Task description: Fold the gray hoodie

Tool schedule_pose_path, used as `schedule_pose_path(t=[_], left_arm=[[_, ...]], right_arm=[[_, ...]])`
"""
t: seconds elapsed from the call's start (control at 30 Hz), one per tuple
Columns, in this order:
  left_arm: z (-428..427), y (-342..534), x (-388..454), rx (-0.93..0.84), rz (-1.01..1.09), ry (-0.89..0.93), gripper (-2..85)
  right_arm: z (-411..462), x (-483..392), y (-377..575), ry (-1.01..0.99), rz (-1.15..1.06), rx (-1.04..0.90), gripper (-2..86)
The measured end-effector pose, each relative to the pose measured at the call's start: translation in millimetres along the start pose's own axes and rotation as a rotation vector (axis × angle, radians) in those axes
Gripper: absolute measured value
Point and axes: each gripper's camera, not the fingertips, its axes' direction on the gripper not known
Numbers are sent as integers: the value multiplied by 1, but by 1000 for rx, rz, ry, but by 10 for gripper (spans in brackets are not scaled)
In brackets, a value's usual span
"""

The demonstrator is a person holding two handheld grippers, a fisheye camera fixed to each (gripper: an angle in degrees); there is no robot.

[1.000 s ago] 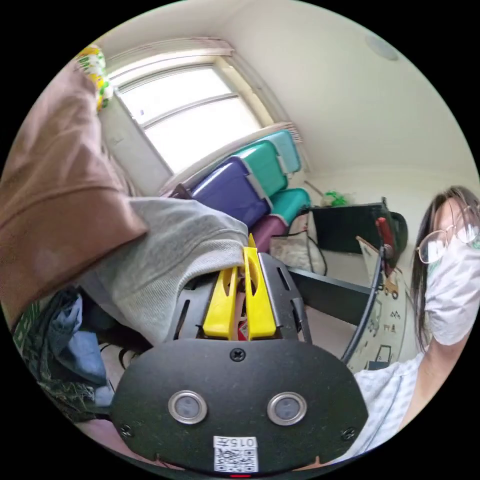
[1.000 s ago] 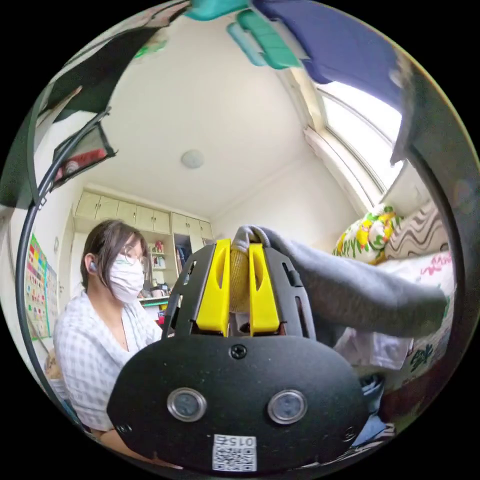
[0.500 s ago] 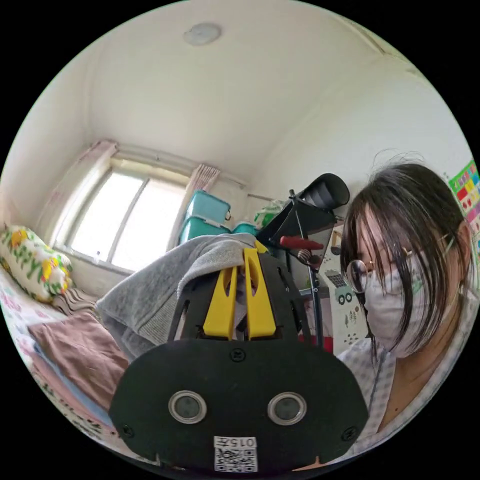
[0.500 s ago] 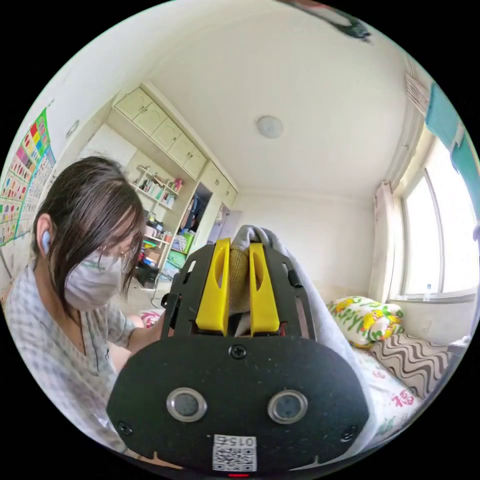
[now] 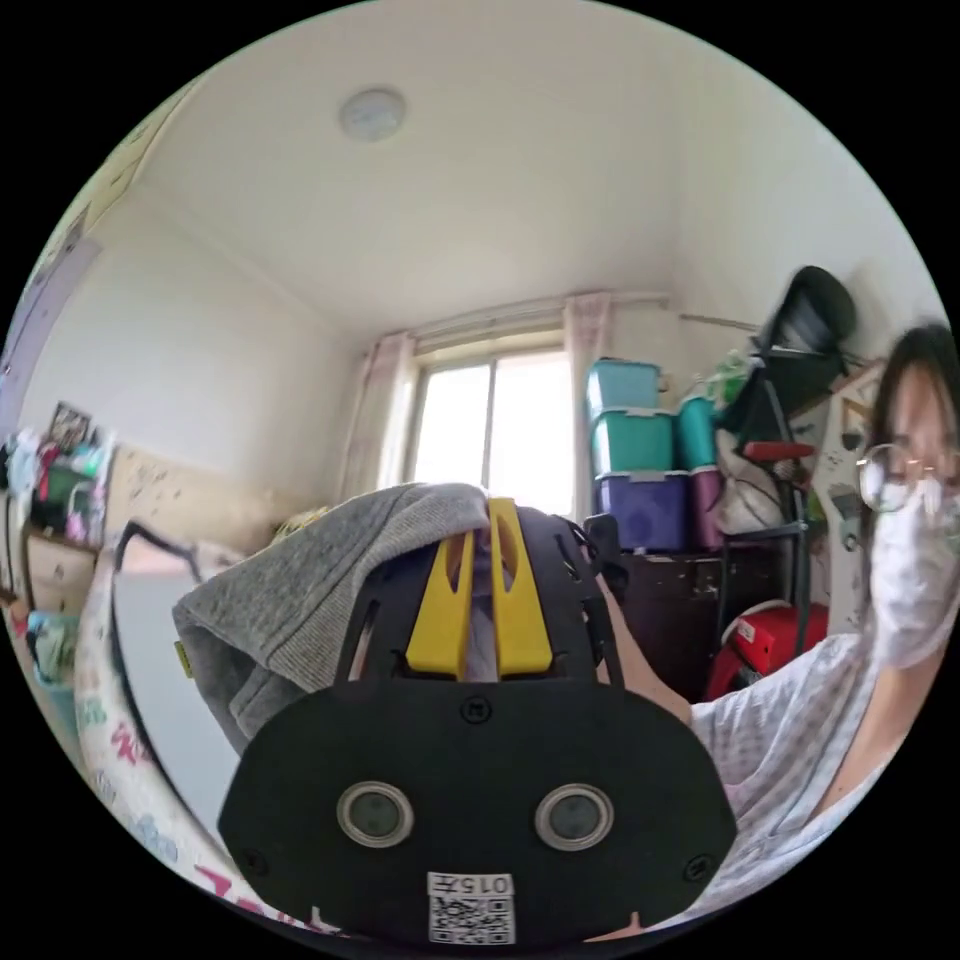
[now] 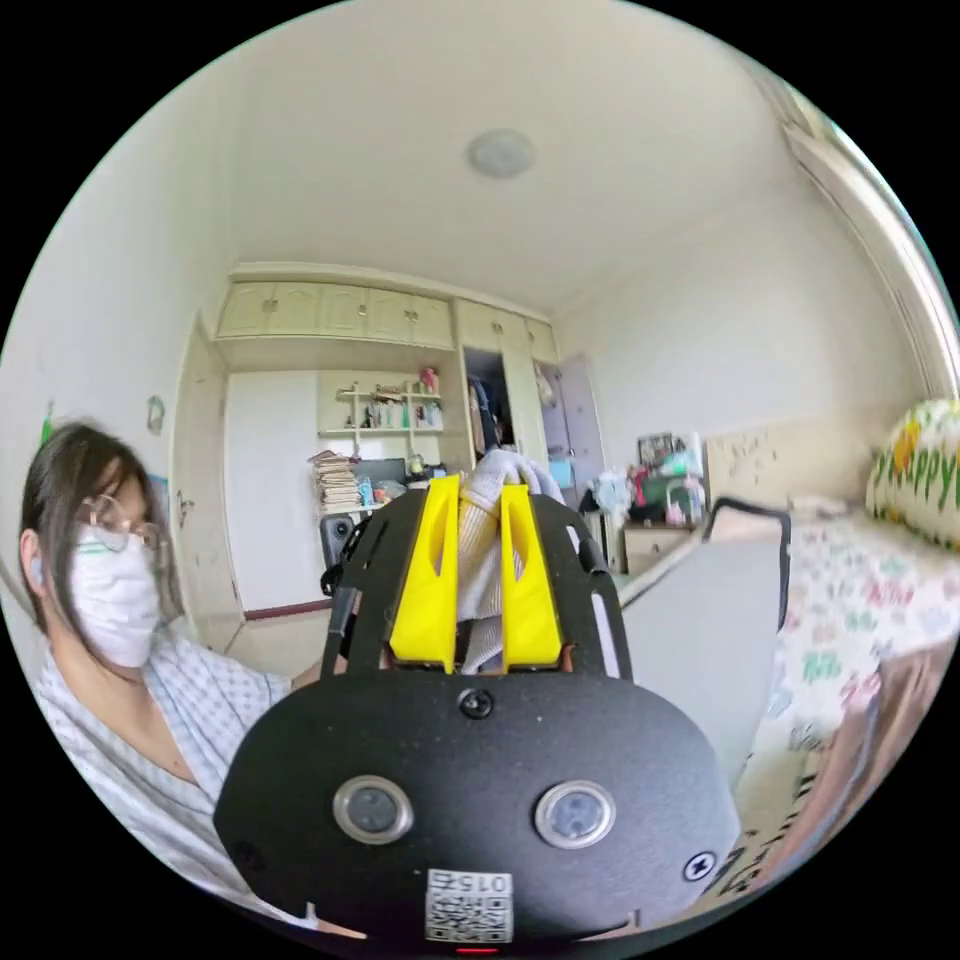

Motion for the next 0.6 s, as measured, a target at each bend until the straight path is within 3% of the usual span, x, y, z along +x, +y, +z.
schedule_pose_path(t=[0.1,0.17,0.27,0.3,0.37,0.47,0.53,0.6], left_arm=[[31,53,-91,-214,-211,-197,21],[36,80,-128,-288,-296,-297,34],[16,75,-163,-195,-430,-171,15],[5,67,-163,-115,-429,-88,8],[-6,55,-155,-89,-394,-119,6],[-5,28,-133,-238,-217,-361,52],[13,18,-123,-446,-108,-566,141],[30,24,-125,-568,-78,-596,165]], right_arm=[[86,89,71,86,217,-218,73],[117,122,119,125,272,-249,59],[144,153,146,133,295,-415,14],[138,158,147,134,291,-394,7],[120,160,149,100,289,-310,2],[100,165,154,54,292,-271,3],[96,171,164,61,292,-300,12],[98,178,171,58,290,-341,28]])
